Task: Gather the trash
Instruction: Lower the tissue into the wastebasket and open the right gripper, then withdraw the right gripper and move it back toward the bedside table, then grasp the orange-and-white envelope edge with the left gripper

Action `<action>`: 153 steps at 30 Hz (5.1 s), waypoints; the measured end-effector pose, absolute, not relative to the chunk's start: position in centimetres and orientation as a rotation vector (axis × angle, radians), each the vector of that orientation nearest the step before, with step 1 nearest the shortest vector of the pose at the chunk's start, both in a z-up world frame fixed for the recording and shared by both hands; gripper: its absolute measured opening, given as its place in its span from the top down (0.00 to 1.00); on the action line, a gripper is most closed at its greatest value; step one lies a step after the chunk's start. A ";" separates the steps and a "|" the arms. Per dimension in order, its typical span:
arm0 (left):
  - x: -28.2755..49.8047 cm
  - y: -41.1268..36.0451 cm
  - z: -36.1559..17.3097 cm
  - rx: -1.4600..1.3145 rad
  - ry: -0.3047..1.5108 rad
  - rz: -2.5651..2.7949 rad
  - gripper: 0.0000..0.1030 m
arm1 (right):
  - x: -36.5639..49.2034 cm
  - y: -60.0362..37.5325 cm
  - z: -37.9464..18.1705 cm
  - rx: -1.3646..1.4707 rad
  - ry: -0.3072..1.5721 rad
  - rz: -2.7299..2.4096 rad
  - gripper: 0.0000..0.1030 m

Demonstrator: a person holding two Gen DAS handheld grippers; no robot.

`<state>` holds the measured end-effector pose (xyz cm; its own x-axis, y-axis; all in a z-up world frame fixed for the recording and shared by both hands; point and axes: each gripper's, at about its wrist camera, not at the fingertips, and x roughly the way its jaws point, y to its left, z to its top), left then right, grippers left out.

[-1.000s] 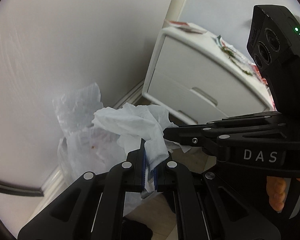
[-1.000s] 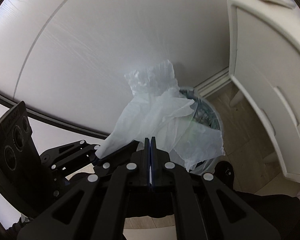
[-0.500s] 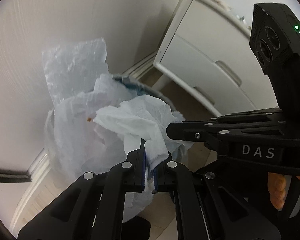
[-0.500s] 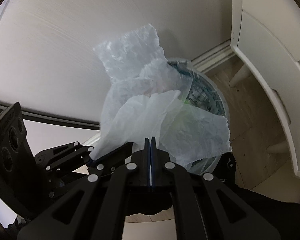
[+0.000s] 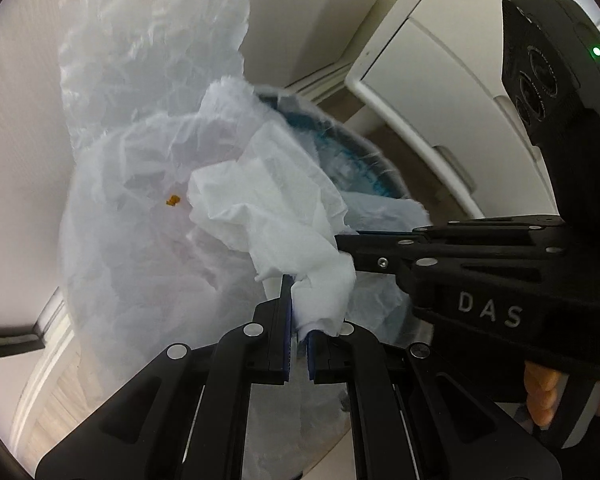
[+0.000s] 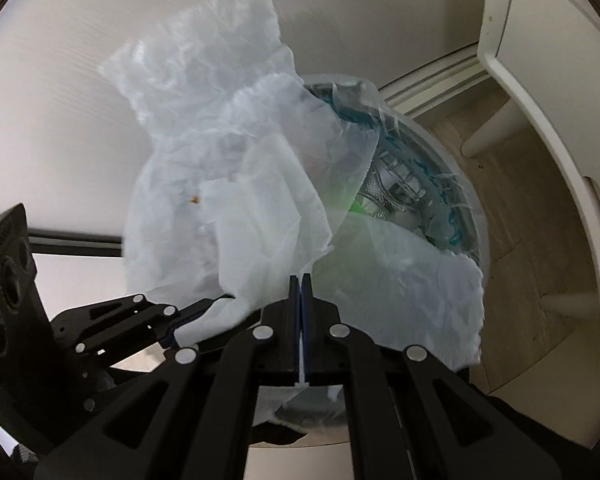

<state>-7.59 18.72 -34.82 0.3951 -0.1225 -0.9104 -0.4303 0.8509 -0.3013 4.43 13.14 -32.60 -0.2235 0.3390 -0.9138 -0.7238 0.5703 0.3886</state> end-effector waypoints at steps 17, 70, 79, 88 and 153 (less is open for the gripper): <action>-5.4 20.2 -40.3 -0.603 1.254 0.201 0.96 | 5.3 15.0 -38.2 -0.364 1.535 1.012 0.97; -10.0 17.0 -22.8 -0.252 0.994 0.376 0.06 | 2.1 5.1 -20.2 -0.266 1.079 1.013 0.07; -10.6 15.9 -17.1 -0.267 0.878 0.415 0.06 | 2.7 1.6 -13.4 -0.169 0.951 1.003 0.07; -8.6 13.2 -11.9 -0.266 0.763 0.336 0.06 | 5.6 -3.5 -7.2 -0.088 0.830 0.935 0.07; 29.5 25.4 -15.0 -0.363 0.910 -0.174 0.06 | 34.4 1.4 -8.4 0.086 1.065 0.618 0.07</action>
